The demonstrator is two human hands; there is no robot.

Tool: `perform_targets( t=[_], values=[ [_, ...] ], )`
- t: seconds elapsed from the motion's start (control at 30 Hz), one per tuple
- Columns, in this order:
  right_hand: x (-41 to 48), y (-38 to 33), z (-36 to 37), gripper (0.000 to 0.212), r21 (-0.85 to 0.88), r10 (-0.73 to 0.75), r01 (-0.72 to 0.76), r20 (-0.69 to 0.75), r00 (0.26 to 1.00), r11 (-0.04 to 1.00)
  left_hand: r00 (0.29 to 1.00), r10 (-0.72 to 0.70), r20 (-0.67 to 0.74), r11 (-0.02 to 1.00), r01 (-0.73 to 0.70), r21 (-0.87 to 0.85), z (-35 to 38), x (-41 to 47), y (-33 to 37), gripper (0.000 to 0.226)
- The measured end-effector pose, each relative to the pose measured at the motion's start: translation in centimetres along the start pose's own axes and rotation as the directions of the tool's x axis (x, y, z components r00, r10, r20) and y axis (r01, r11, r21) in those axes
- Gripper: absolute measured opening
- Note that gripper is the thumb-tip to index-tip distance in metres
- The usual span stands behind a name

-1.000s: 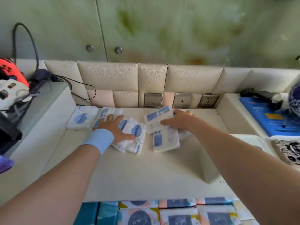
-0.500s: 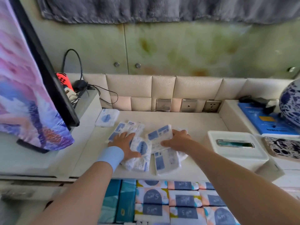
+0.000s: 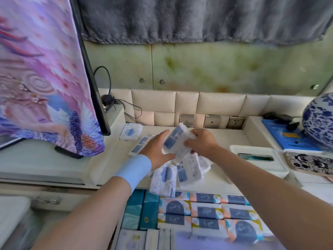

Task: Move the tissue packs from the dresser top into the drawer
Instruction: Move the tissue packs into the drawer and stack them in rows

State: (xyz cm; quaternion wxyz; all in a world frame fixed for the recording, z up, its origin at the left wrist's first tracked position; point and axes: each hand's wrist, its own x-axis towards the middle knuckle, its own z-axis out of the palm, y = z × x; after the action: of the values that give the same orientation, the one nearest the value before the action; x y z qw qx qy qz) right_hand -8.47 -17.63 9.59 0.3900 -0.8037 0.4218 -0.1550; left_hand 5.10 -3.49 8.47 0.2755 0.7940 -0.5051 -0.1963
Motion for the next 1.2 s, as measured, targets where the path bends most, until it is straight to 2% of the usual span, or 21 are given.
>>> perform_targets(
  t=[0.07, 0.13, 0.17, 0.23, 0.27, 0.3, 0.33, 0.37, 0.4, 0.43, 0.47, 0.5, 0.53, 0.6, 0.67, 0.73, 0.8, 0.9, 0.97, 1.1, 1.2],
  values=[
    [-1.0, -1.6, -0.2, 0.005, 0.049, 0.03, -0.031, 0.015, 0.999, 0.998, 1.0, 0.022, 0.002, 0.995, -0.022, -0.101, 0.1, -0.6, 0.4, 0.109],
    [-1.6, -2.5, 0.1, 0.013, 0.184, 0.01, -0.034, 0.13, 0.991, 0.982, 0.999, 0.008, 0.039, 0.975, 0.001, -0.222, 0.4, -1.1, 0.8, 0.106],
    [-1.9, -2.8, 0.3, 0.018, 0.3, -0.016, -0.054, 0.226, 0.974, 0.953, 0.999, -0.022, 0.04, 0.966, 0.032, -0.256, 0.7, -1.2, 0.9, 0.092],
    [-2.4, -2.8, 0.9, 0.024, 0.456, -0.092, -0.094, 0.371, 0.924, 0.885, 0.99, -0.142, -0.008, 0.938, 0.132, -0.319, 0.9, -1.0, 0.3, 0.047],
    [-2.4, -2.6, 1.3, 0.023, 0.476, -0.116, -0.092, 0.388, 0.914, 0.875, 0.976, -0.218, -0.013, 0.904, 0.197, -0.379, 0.8, -0.9, -0.3, 0.033],
    [-2.3, -2.2, 1.7, 0.021, 0.453, -0.117, -0.07, 0.373, 0.92, 0.889, 0.962, -0.274, 0.015, 0.855, 0.25, -0.454, 0.6, -0.9, -1.1, 0.03],
    [-2.2, -1.6, 2.2, 0.022, 0.36, -0.101, -0.03, 0.338, 0.936, 0.933, 0.944, -0.323, 0.07, 0.795, 0.311, -0.52, 0.3, -1.1, -1.8, 0.032],
    [-1.9, -0.7, 2.6, 0.029, 0.152, -0.082, 0.037, 0.3, 0.95, 0.988, 0.922, -0.364, 0.13, 0.728, 0.369, -0.579, -0.1, -1.5, -2.4, 0.034],
    [-1.6, 0.5, 2.9, 0.039, -0.179, -0.075, 0.131, 0.293, 0.953, 0.975, 0.896, -0.404, 0.184, 0.653, 0.424, -0.628, -0.3, -1.9, -3.0, 0.033],
    [-1.4, 2.0, 3.3, 0.051, -0.514, -0.059, 0.238, 0.339, 0.939, 0.824, 0.871, -0.435, 0.229, 0.587, 0.467, -0.661, -0.4, -2.2, -3.6, 0.029],
    [-1.2, 3.6, 3.7, 0.064, -0.718, -0.017, 0.327, 0.403, 0.915, 0.614, 0.852, -0.447, 0.272, 0.535, 0.498, -0.682, -0.5, -2.5, -4.0, 0.024],
    [-1.1, 5.0, 4.1, 0.078, -0.804, 0.031, 0.383, 0.444, 0.895, 0.455, 0.841, -0.449, 0.301, 0.507, 0.518, -0.689, -0.5, -2.6, -4.5, 0.02],
    [-1.0, 6.1, 4.2, 0.091, -0.834, 0.061, 0.408, 0.46, 0.886, 0.372, 0.834, -0.453, 0.314, 0.495, 0.528, -0.69, -0.5, -2.7, -4.8, 0.017],
    [-0.9, 7.3, 4.6, 0.106, -0.844, 0.057, 0.438, 0.476, 0.878, 0.308, 0.823, -0.453, 0.342, 0.476, 0.548, -0.687, -0.3, -2.8, -5.2, 0.02],
    [-0.9, 7.5, 4.9, 0.113, -0.852, 0.04, 0.467, 0.489, 0.872, 0.236, 0.81, -0.467, 0.355, 0.487, 0.571, -0.661, -0.4, -2.7, -5.6, 0.035],
    [-1.0, 7.5, 5.3, 0.118, -0.854, 0.043, 0.477, 0.495, 0.868, 0.205, 0.798, -0.497, 0.341, 0.529, 0.59, -0.61, -0.4, -2.6, -6.1, 0.052],
    [-1.1, 7.7, 5.3, 0.115, -0.85, 0.016, 0.489, 0.502, 0.865, 0.197, 0.804, -0.507, 0.311, 0.579, 0.585, -0.568, -0.5, -2.4, -6.2, 0.054],
    [-1.1, 7.7, 4.7, 0.083, -0.834, -0.099, 0.509, 0.5, 0.86, 0.212, 0.841, -0.463, 0.281, 0.679, 0.54, -0.497, -0.6, -2.4, -5.0, 0.035],
    [-1.4, 7.1, 3.8, 0.056, -0.808, -0.174, 0.507, 0.476, 0.862, 0.299, 0.867, -0.424, 0.263, 0.742, 0.499, -0.449, -0.5, -2.4, -4.4, 0.028],
    [-2.7, 6.0, 0.4, 0.035, -0.592, -0.205, 0.297, 0.219, 0.954, 0.749, 0.911, -0.356, 0.208, 0.886, 0.399, -0.234, -0.1, -3.1, -2.7, 0.026],
    [-4.1, 5.6, -3.2, 0.019, -0.258, -0.118, 0.128, 0.054, 0.992, 0.958, 0.929, -0.336, 0.154, 0.932, 0.352, -0.091, 0.5, -3.7, -1.7, 0.029]
  ],
)
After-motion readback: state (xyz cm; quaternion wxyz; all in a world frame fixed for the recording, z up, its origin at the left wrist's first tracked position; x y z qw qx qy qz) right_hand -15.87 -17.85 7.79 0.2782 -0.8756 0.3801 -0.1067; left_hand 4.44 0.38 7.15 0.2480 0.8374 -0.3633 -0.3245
